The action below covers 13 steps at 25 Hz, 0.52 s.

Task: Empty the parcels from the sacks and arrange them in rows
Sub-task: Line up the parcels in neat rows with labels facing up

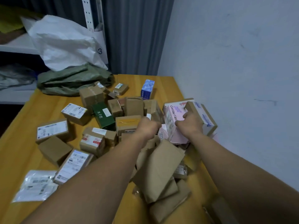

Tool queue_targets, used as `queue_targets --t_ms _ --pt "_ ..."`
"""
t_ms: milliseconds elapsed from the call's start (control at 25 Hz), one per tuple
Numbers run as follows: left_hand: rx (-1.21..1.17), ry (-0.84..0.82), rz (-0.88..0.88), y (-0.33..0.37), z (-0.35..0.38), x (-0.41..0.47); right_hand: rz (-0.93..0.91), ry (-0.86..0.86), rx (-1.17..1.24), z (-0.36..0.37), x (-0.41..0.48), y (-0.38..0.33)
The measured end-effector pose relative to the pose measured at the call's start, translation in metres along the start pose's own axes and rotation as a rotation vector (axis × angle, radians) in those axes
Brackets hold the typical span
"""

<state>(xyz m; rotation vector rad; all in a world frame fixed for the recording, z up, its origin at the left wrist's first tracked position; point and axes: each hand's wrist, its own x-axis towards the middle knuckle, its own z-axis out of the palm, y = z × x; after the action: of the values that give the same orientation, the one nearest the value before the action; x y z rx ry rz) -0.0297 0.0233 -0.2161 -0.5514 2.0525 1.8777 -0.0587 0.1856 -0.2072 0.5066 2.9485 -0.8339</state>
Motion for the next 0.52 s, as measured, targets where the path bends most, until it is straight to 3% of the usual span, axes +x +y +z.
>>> queue_targets --t_ms 200,280,520 --pt "0.19 -0.045 0.07 -0.002 0.027 0.007 -0.008 -0.026 -0.161 0.011 0.019 0.022" --pt "0.32 -0.134 0.11 -0.003 0.024 0.005 0.003 -0.026 -0.157 0.013 0.025 0.024" --pt "1.106 -0.363 0.092 -0.012 0.042 -0.021 0.063 -0.122 -0.065 0.02 0.03 0.031"
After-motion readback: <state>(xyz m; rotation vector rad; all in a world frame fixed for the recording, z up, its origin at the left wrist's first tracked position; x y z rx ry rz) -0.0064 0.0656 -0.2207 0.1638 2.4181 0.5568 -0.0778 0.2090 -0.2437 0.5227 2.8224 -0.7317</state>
